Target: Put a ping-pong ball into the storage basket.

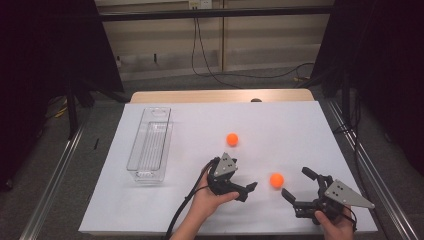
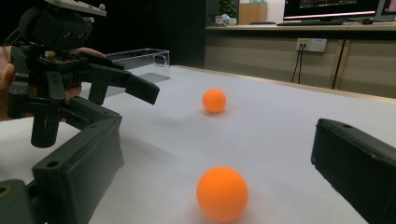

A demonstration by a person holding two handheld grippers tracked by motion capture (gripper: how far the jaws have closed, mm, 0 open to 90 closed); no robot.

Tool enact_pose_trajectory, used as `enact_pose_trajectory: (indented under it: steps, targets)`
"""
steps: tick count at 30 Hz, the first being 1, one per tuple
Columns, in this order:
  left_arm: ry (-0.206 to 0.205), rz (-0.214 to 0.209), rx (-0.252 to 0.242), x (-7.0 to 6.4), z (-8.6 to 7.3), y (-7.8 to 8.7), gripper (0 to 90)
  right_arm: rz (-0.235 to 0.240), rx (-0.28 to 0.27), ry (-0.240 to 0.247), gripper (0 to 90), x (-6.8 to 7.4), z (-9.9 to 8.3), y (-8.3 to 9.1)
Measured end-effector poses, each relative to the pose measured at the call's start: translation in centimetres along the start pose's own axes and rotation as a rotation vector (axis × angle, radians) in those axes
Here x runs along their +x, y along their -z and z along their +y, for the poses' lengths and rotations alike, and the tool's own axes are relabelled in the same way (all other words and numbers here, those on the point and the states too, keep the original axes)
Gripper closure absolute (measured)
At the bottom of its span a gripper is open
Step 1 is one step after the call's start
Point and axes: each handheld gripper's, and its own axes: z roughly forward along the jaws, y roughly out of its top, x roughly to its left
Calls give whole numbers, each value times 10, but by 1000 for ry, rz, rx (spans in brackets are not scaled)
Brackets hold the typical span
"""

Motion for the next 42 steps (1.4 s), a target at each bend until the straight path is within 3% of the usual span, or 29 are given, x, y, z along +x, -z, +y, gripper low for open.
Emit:
enact_pose_trajectory:
  steps: [42]
  targets:
    - [-7,-32,17,-5,6,-15,24,1,3,1,18,0,0,0]
